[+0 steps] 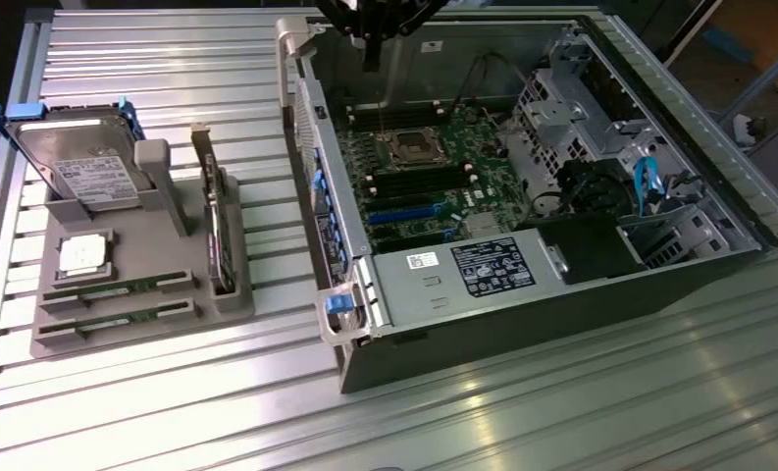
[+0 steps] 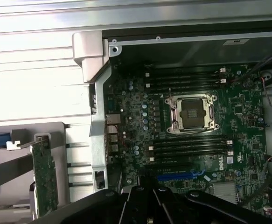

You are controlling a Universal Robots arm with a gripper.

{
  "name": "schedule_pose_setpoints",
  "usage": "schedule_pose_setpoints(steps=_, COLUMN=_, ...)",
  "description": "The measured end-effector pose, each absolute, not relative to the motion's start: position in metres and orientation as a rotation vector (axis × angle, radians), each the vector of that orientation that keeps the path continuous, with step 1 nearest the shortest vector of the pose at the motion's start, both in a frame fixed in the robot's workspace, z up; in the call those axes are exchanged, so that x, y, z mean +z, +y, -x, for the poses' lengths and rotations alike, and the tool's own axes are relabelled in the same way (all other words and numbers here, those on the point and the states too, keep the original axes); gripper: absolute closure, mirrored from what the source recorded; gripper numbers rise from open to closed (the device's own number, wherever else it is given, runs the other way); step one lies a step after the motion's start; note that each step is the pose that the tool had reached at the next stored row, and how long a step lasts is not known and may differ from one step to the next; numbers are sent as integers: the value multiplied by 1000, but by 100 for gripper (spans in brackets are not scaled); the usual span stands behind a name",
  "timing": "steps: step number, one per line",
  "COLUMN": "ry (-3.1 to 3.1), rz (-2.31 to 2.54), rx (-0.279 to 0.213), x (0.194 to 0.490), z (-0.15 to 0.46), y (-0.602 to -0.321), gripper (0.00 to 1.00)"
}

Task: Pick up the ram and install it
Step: 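Reach for the ram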

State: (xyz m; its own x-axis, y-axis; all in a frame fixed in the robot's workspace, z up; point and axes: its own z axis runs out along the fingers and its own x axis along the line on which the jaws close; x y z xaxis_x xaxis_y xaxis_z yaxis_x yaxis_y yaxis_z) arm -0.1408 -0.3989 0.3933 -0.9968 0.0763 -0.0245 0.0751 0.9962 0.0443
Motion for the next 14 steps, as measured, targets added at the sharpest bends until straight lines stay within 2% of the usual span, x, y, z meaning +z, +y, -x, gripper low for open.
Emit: schedule_pose_setpoints(steps=14, ry=3113, rz=-118, rx=68, x=393, z=174, y=-399, gripper=89)
